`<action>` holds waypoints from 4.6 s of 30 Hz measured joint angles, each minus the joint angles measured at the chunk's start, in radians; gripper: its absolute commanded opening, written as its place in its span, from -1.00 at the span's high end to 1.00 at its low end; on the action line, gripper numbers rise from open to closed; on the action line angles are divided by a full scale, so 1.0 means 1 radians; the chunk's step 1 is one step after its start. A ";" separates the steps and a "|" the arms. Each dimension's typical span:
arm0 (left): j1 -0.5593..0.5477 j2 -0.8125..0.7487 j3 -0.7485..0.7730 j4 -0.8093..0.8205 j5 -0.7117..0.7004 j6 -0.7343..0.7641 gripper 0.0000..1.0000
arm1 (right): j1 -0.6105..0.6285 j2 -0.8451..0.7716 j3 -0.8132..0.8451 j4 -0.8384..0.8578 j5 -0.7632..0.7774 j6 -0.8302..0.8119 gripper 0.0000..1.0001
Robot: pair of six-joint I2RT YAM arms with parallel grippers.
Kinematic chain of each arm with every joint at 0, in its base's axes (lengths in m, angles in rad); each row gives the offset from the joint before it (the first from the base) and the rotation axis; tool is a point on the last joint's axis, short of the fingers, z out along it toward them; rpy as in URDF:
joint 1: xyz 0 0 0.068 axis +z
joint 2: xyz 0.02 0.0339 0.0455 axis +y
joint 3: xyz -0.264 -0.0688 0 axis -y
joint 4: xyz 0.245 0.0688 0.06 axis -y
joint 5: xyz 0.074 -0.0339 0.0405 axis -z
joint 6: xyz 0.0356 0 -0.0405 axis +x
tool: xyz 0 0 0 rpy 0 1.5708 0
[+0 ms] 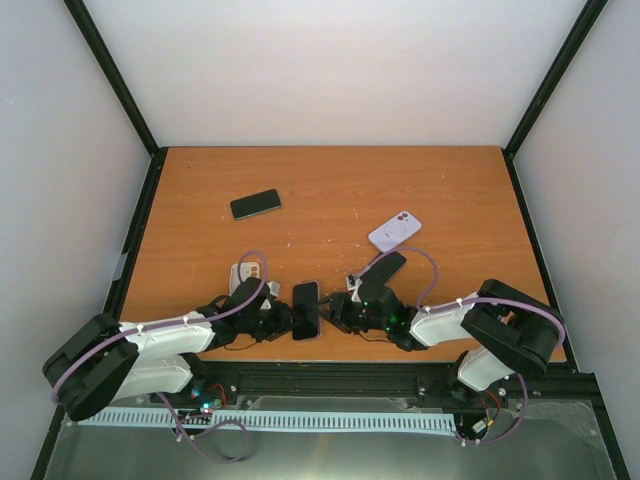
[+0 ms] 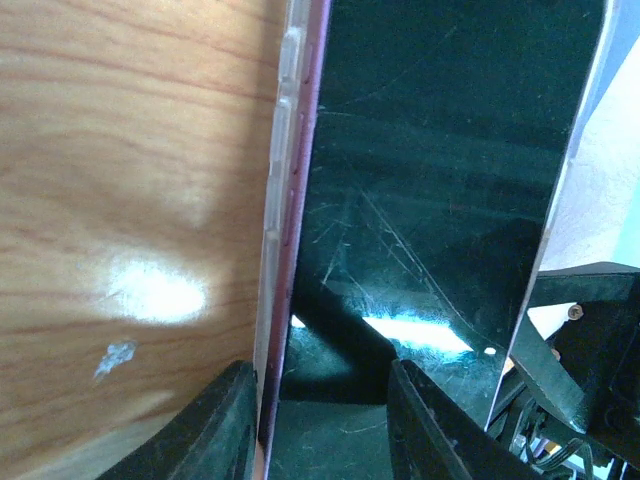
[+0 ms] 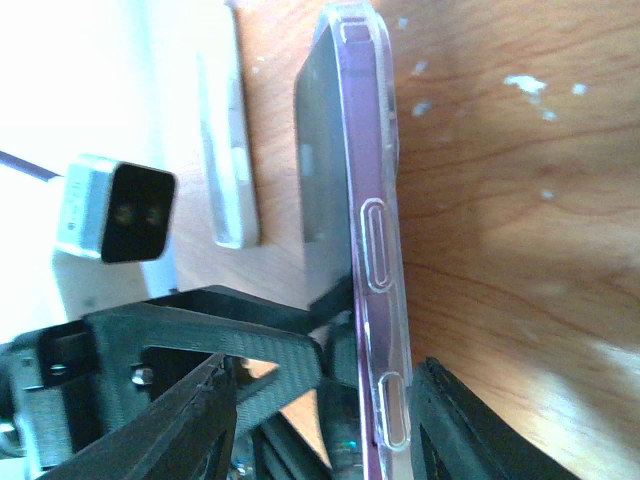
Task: Put the phone into the phone case
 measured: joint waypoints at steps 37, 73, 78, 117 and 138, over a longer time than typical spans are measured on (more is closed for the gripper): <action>0.097 -0.426 0.023 -0.082 0.073 0.037 -0.69 | -0.004 -0.181 -0.044 0.000 -0.080 -0.067 0.73; 0.120 -0.584 -0.037 0.462 0.355 -0.066 -0.01 | -0.008 -0.580 -0.007 -0.037 -0.417 -0.286 0.73; 0.120 -0.590 -0.043 0.529 0.353 -0.079 0.19 | -0.008 -0.596 -0.007 -0.011 -0.449 -0.273 0.72; 0.120 -0.542 -0.179 0.505 0.348 -0.163 -0.06 | -0.011 -0.533 -0.040 0.045 0.014 0.020 0.70; 0.121 -0.501 -0.193 0.582 0.327 -0.203 0.94 | -0.012 -0.412 -0.064 0.137 0.012 0.082 0.52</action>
